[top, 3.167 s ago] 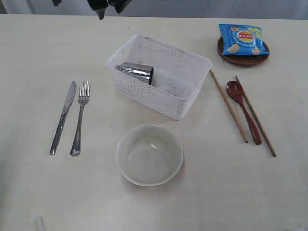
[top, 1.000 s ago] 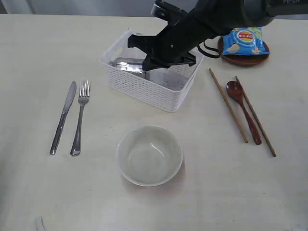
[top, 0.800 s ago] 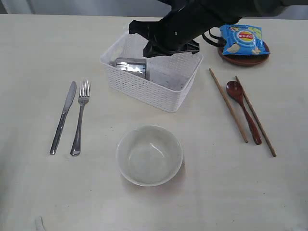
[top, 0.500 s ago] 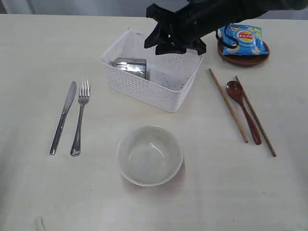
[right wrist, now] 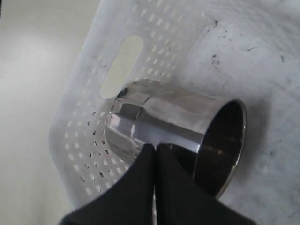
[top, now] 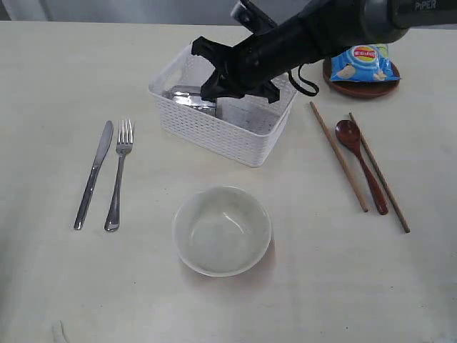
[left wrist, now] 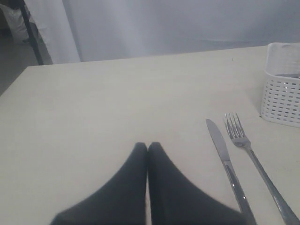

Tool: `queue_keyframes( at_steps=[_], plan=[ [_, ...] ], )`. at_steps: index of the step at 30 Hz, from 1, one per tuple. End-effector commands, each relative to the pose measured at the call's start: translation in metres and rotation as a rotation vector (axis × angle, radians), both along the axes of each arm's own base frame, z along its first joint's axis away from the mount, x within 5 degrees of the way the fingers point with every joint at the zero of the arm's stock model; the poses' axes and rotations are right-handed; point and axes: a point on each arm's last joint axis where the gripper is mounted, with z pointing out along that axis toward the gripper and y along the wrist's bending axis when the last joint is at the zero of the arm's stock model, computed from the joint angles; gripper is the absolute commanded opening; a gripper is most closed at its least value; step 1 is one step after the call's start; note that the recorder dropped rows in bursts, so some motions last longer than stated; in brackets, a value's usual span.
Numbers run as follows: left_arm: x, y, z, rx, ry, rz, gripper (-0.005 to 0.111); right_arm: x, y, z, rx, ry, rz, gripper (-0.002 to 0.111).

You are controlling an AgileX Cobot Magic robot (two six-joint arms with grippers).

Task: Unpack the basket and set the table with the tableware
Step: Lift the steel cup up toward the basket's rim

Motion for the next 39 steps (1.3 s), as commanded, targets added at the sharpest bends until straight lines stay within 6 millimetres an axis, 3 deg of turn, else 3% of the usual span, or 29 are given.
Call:
queue_keyframes(
  at_steps=[1,11,17,24,26,32,39],
  plan=[
    [0.0,0.0,-0.001,-0.006,0.0,-0.005,0.0,0.008,-0.018,-0.003,-0.061,-0.008,-0.015,0.0],
    [0.0,0.0,-0.001,-0.003,0.0,-0.005,0.0,0.025,-0.087,-0.001,-0.169,0.025,-0.06,0.0],
    [0.0,0.0,-0.001,-0.003,0.0,-0.005,0.0,0.023,-0.097,0.014,-0.2,-0.021,0.005,0.0],
    [0.0,0.0,-0.001,-0.003,0.0,-0.005,0.0,0.023,-0.093,0.03,-0.154,-0.078,0.076,0.0],
    [0.0,0.0,-0.001,-0.003,0.0,-0.005,0.0,0.024,-0.091,0.033,-0.141,-0.086,0.108,0.009],
    [0.0,0.0,-0.001,-0.003,0.0,-0.005,0.0,0.026,-0.087,0.032,-0.094,-0.076,0.114,0.053],
    [0.0,0.0,-0.001,-0.003,0.0,-0.005,0.0,0.031,-0.085,0.01,-0.085,-0.031,0.091,0.056]
  ],
)
